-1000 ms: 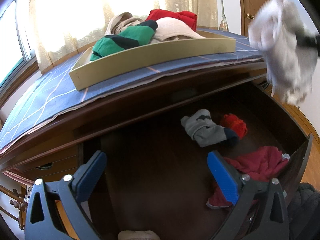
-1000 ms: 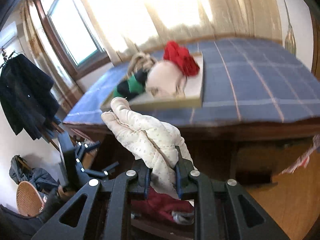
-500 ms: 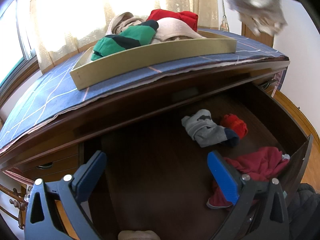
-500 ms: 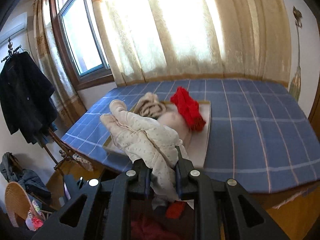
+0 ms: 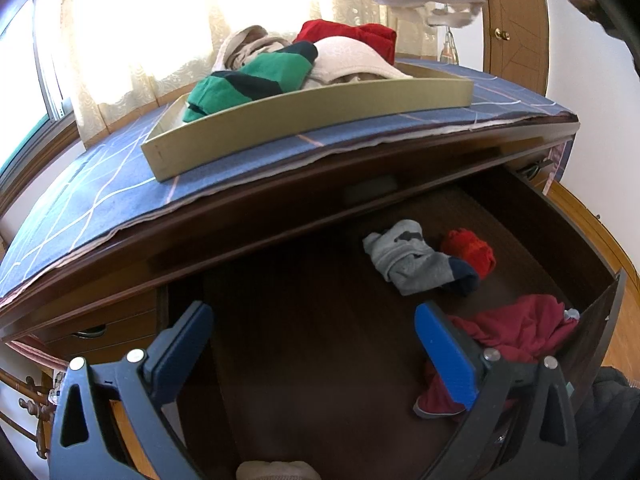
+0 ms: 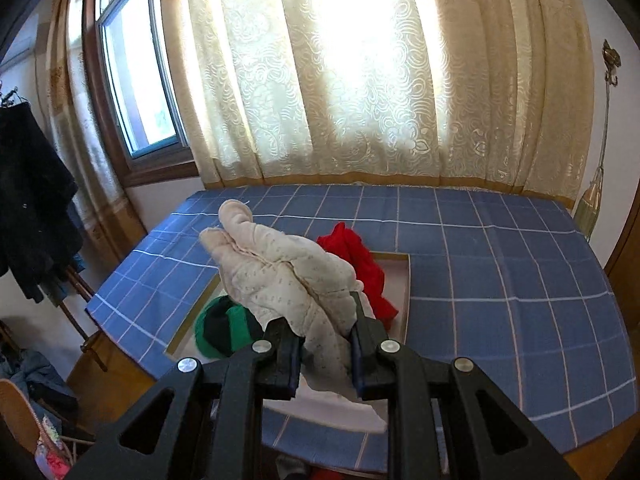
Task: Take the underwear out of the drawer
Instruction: 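Carry the white dotted garment into the tray and open the right gripper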
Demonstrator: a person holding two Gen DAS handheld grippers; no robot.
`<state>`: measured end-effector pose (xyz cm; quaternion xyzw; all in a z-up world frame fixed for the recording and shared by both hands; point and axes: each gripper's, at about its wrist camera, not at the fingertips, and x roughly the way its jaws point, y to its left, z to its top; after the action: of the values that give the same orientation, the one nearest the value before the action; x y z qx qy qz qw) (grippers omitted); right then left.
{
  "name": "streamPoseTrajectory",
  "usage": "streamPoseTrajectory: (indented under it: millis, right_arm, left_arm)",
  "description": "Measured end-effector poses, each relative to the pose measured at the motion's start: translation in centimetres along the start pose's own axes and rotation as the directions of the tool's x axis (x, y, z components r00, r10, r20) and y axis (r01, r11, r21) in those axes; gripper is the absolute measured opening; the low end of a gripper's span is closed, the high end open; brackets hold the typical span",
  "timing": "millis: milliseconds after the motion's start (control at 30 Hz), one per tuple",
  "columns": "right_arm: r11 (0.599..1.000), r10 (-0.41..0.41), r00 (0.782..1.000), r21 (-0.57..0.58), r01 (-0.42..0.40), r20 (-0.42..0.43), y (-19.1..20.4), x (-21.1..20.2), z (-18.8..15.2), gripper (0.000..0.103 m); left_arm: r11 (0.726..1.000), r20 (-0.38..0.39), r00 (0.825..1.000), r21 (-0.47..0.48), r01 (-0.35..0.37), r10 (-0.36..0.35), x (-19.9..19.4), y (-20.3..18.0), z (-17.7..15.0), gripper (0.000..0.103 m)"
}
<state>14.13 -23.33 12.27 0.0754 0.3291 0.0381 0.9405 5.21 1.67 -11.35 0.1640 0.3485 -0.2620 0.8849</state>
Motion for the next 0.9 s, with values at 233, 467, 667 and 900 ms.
streamPoseTrajectory:
  millis: [233, 467, 667, 900]
  right_arm:
    - [0.999, -0.052, 0.998, -0.014, 0.052, -0.018, -0.4, 3.6, 2.3, 0.021]
    - [0.994, -0.110, 0.993, -0.027, 0.108, -0.047, -1.2, 7.0, 3.6, 0.021]
    - [0.991, -0.132, 0.989, -0.033, 0.130, -0.067, -1.7, 9.1, 4.1, 0.021]
    - [0.972, -0.216, 0.974, -0.115, 0.207, -0.065, -1.1, 10.7, 4.3, 0.021]
  left_arm:
    - [1.000, 0.001, 1.000, 0.000, 0.000, 0.000, 0.0, 0.0, 0.0, 0.103]
    - [1.000, 0.000, 1.000, -0.001, 0.002, -0.002, -0.1, 0.1, 0.0, 0.103]
    - [1.000, -0.005, 1.000, -0.003, 0.005, -0.005, 0.0, 0.2, 0.0, 0.103]
    - [1.000, -0.002, 1.000, -0.002, 0.005, -0.005, 0.0, 0.2, 0.0, 0.103]
